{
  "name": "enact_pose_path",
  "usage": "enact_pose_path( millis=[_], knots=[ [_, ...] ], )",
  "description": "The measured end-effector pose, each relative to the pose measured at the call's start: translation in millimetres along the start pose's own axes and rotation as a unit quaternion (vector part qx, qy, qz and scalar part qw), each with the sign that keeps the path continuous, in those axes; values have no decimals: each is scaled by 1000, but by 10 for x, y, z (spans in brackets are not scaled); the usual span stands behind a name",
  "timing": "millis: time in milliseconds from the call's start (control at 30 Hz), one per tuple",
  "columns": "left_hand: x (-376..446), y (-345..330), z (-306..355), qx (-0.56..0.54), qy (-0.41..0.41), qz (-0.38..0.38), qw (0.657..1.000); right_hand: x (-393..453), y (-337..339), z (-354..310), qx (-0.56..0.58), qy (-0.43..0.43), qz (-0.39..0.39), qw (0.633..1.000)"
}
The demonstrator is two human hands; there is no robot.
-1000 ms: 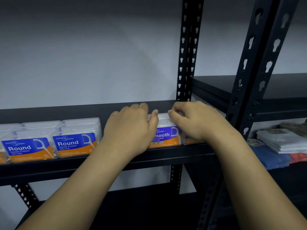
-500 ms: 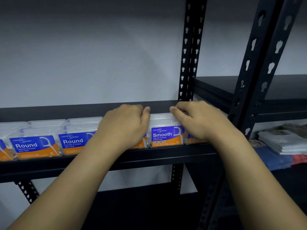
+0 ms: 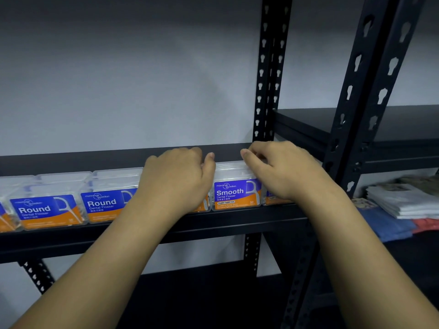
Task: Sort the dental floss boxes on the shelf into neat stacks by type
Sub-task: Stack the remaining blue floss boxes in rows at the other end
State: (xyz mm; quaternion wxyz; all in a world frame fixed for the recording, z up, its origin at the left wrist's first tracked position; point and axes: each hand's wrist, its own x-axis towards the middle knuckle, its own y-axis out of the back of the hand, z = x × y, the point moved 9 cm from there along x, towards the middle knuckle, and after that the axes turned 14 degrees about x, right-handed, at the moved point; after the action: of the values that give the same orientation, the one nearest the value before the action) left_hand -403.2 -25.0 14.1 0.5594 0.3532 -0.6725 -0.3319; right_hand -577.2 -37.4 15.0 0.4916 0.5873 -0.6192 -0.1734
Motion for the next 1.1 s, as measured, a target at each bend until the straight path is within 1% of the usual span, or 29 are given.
enact_pose_path(
  millis=[67,200,467,833,1000,1100],
  knots=[
    [-12,39,65,7,-4,21,1000,6,-23,-41,-5,12,3,1000],
    [-7,-24,185,-7,-22,3,1000,13,-95,-50,-47,15,-2,999],
    [-14,-37,212,21,-31,33,999,-15,-89,-81,-70,31,25,997],
    [22,-77,232,47,-40,10,998,-25,-69,-97,-76,22,27,997],
    [11,-31,234,34,-45,14,998,-31,-77,-100,-79,14,15,997],
    [16,-34,229,16,-46,4,999,20,-107,-74,-52,5,-17,999]
  ],
)
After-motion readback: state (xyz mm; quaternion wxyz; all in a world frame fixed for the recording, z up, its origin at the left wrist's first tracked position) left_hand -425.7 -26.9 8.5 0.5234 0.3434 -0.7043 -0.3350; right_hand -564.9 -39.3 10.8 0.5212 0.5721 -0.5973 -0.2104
